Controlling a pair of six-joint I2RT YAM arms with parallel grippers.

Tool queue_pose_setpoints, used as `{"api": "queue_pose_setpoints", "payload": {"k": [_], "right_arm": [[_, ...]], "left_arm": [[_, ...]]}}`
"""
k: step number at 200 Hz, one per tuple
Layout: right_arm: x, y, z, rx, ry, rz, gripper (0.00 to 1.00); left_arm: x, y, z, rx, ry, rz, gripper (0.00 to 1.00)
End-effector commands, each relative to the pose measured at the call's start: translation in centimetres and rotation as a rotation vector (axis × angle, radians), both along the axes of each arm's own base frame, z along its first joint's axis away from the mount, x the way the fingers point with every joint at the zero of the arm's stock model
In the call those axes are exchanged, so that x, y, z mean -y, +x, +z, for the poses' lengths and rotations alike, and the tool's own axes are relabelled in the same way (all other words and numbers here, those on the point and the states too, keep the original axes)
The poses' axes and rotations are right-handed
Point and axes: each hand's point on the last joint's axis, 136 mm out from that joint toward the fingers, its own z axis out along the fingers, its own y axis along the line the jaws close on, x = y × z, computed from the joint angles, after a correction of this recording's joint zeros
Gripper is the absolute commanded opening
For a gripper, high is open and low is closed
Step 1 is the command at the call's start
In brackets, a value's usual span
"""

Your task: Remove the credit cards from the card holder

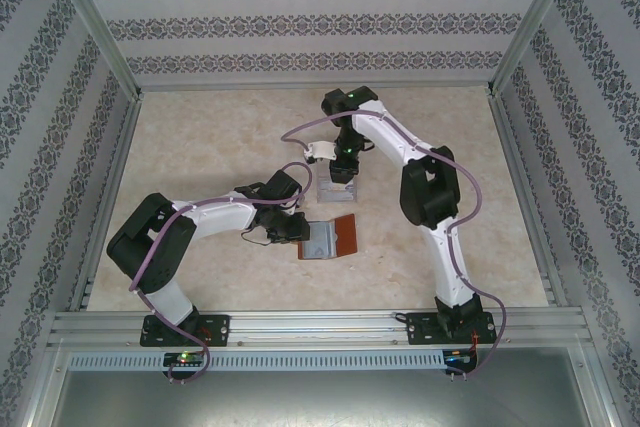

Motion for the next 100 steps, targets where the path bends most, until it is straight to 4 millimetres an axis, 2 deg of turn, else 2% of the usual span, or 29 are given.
{"api": "queue_pose_setpoints", "payload": {"k": [1, 34, 69, 100], "right_arm": [[-1.36, 0.61, 2.58, 0.018, 0.103, -0.201, 0.21], [-2.22, 0.82, 3.18, -0.049, 0.146, -0.488, 0.21], [-1.6, 0.63, 3.2, -0.128, 0.116, -0.799, 0.19], [-1.29, 0.64, 3.44, -0.207, 0.177, -1.032, 0.19]], "left_arm": [[-2.77, -3.08, -3.05, -0.129, 0.143, -0.002, 0.19], [-2.68, -3.11, -3.09, -0.134, 0.141, -0.007, 0.19], [-2.8, -3.12, -2.85, -0.129, 0.147, -0.011, 0.19], [-2.66, -2.87, -2.44, -0.121, 0.144, -0.011, 0.19]]}}
